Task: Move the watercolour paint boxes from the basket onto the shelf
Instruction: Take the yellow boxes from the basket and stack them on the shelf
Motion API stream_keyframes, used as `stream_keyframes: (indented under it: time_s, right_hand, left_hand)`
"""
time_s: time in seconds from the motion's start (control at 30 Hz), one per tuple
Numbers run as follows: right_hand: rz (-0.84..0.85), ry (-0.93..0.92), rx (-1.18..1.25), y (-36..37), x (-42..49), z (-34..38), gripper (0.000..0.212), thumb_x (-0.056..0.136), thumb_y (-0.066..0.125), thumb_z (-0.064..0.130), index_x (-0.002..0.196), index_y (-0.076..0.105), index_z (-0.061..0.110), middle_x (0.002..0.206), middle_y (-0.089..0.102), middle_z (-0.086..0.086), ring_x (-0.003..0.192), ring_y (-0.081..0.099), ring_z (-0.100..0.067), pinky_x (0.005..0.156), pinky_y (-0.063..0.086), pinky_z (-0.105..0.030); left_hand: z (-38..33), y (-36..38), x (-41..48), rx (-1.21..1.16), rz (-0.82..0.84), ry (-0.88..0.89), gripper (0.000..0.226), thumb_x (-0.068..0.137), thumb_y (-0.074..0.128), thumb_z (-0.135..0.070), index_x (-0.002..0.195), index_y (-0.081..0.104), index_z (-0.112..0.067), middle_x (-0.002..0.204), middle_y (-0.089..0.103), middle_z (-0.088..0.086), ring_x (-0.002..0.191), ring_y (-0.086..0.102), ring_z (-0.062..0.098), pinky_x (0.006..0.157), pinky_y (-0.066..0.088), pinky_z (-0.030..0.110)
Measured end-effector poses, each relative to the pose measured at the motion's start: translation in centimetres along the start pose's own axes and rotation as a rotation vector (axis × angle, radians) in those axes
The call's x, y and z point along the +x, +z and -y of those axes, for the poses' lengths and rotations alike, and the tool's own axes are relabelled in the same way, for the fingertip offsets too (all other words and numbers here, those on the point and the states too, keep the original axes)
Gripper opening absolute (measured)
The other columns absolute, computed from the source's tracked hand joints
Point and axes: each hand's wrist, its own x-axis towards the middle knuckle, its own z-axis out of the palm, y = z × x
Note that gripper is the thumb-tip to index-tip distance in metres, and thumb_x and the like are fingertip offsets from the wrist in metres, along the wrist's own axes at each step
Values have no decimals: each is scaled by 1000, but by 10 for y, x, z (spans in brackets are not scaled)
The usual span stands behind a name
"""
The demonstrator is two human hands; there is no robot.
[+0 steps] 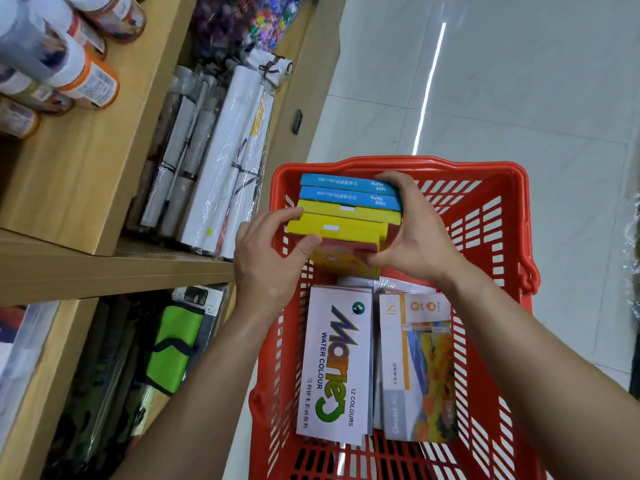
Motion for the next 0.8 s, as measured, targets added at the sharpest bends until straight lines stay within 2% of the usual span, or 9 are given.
stream_keyframes:
  time_s: [0.17, 0.3, 0.4, 0.5, 0.57, 0.63, 0.7, 0.8]
  right_hand:
    - [1, -24, -1, -13, -10, 16, 106, 50, 87, 38, 142, 37, 31, 134, 51, 9, 121, 56, -10, 100, 51, -26]
    - [-49, -15, 35, -29, -20, 28, 102, 52, 90, 29, 140, 39, 31, 133, 59, 3, 119, 61, -13, 100, 54, -33]
    - [-133, -7, 113, -45, -30, 42, 97, 53, 90, 32, 135, 39, 37, 123, 60, 17, 116, 62, -3, 97, 51, -19]
    - [-197, -6, 173, -63, -43, 63, 94, 53, 89, 35, 132, 38, 35, 117, 56, 35, 111, 60, 6, 93, 47, -10]
    - [-230, 3, 196, -75, -52, 77, 93, 51, 89, 33, 131, 42, 32, 119, 57, 34, 111, 63, 2, 94, 50, -15]
    - [-225, 25, 232, -85, -59, 90, 94, 49, 91, 33, 131, 43, 33, 125, 62, 13, 111, 67, -9, 93, 55, -25]
    - [-177, 52, 268, -92, -66, 99, 96, 48, 93, 35, 130, 44, 36, 126, 63, 2, 107, 69, -13, 86, 57, -24]
    - [-86, 106, 318, -90, -75, 101, 94, 49, 95, 33, 128, 45, 41, 115, 67, 23, 97, 73, -4, 74, 56, -15]
  left_hand:
    - [0, -2, -6, -15, -1, -11, 48, 82, 66, -60, 121, 69, -33, 110, 62, -19, 106, 48, 8, 86, 36, 12]
    - [-4, -3, -8, -37, 0, -20, 50, 80, 63, -64, 123, 65, -38, 109, 60, -22, 107, 45, 8, 84, 39, 23]
    - [-9, -9, -12, -64, 37, -51, 51, 78, 61, -68, 123, 59, -43, 108, 55, -30, 111, 44, 6, 90, 41, 29]
    - [-18, -19, -23, -63, 95, -98, 65, 76, 60, -70, 131, 61, -36, 110, 51, -29, 118, 49, 15, 98, 45, 37]
    - [-27, -25, -35, -82, 121, -105, 71, 75, 61, -69, 136, 59, -32, 113, 44, -32, 122, 50, 15, 101, 43, 34]
    - [-38, -29, -51, -159, 177, -126, 75, 75, 63, -67, 141, 53, -35, 121, 51, -25, 119, 52, 2, 97, 40, 18]
    - [-51, -28, -64, -326, 289, -166, 75, 75, 70, -64, 143, 48, -41, 130, 61, -20, 117, 58, -9, 88, 43, 6]
    - [-57, -18, -78, -518, 369, -216, 64, 73, 80, -51, 132, 56, -44, 120, 72, -21, 110, 68, -2, 84, 54, 14]
